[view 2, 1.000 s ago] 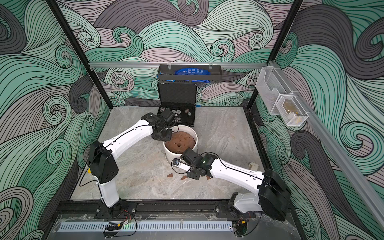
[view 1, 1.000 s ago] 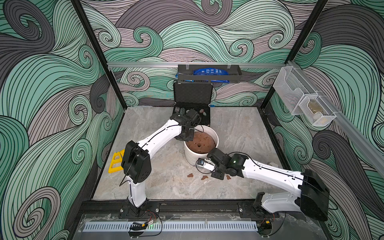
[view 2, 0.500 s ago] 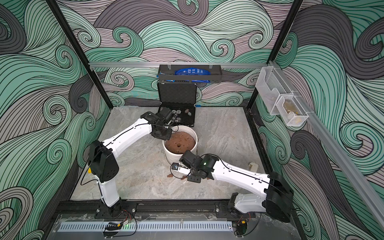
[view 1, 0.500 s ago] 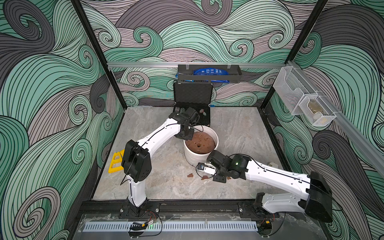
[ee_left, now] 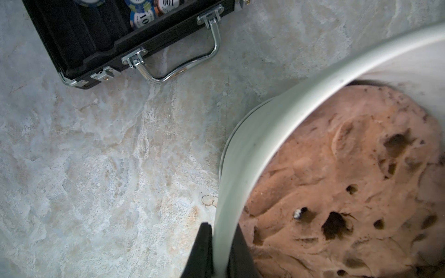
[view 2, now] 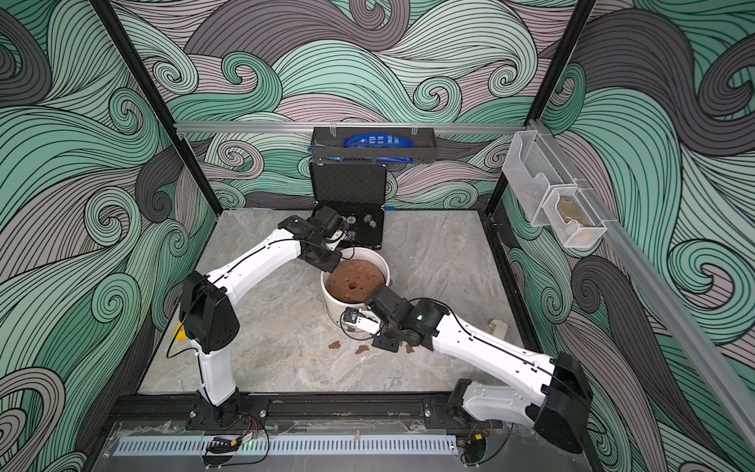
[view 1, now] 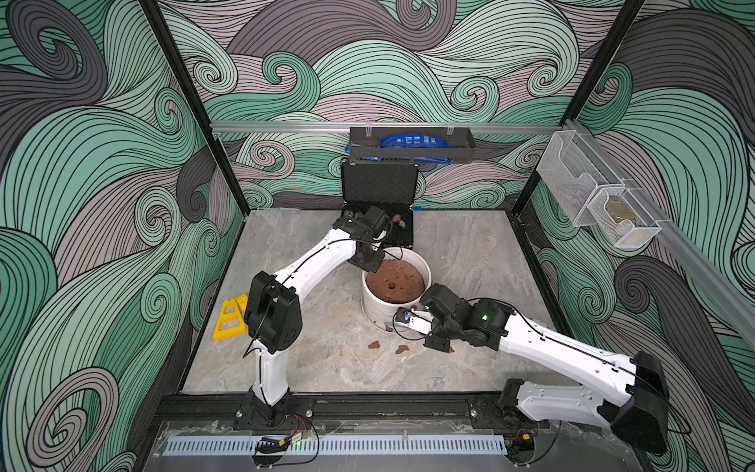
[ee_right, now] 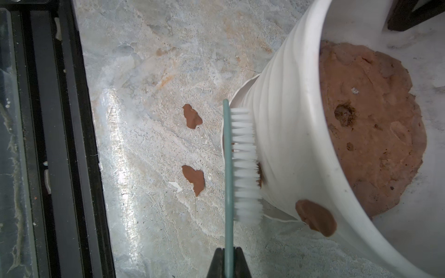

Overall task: Scrub the dried mud off the ceramic pot
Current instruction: Brush off the soil from the pot.

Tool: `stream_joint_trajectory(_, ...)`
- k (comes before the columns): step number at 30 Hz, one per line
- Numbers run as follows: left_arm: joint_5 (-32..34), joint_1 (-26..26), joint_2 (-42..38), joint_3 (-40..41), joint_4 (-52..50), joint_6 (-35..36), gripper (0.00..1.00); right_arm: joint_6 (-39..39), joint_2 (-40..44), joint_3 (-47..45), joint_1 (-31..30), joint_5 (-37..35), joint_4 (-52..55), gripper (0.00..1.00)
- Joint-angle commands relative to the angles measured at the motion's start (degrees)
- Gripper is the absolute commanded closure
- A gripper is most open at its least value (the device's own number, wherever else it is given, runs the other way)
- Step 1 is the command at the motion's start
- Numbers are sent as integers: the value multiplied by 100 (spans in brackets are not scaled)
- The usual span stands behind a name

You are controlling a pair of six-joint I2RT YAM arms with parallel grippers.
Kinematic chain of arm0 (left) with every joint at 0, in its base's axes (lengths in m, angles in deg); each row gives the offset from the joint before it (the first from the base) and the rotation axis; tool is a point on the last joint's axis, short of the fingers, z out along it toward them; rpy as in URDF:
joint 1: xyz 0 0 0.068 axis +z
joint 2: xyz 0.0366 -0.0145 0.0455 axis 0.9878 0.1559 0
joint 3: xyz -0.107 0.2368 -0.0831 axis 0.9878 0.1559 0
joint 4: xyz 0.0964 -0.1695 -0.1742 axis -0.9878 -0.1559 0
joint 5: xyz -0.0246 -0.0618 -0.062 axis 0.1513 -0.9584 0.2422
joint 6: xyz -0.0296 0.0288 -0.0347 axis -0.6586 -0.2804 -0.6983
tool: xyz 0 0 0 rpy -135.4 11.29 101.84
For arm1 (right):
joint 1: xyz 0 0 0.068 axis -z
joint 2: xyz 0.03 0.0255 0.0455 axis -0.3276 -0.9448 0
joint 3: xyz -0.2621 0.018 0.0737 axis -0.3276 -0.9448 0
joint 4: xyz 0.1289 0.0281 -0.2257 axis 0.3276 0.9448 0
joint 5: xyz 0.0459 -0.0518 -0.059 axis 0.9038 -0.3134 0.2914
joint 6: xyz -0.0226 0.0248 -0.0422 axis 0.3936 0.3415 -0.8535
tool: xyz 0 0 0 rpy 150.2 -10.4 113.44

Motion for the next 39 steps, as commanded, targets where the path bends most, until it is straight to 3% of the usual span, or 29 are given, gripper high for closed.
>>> stream_joint_trajectory(1, -462, 11, 279, 30, -22, 515, 96, 38, 11, -140, 100, -22, -178, 100)
stream_joint_trajectory(16, -581, 19, 274, -12, -12, 566, 96, 220, -63, -441, 200, -426, -231, 100)
stream_joint_trajectory(21, -645, 21, 304, -65, -19, 566, 95, 145, -31, -623, -26, -610, -48, 100)
stream_joint_trajectory(28, -637, 27, 326, -280, -117, 618, 90, 57, 234, -347, -64, 142, -36, 100)
stream_joint_trajectory(39, -538, 46, 268, -864, -633, 346, 62, 37, 619, -145, 41, 711, -87, 100)
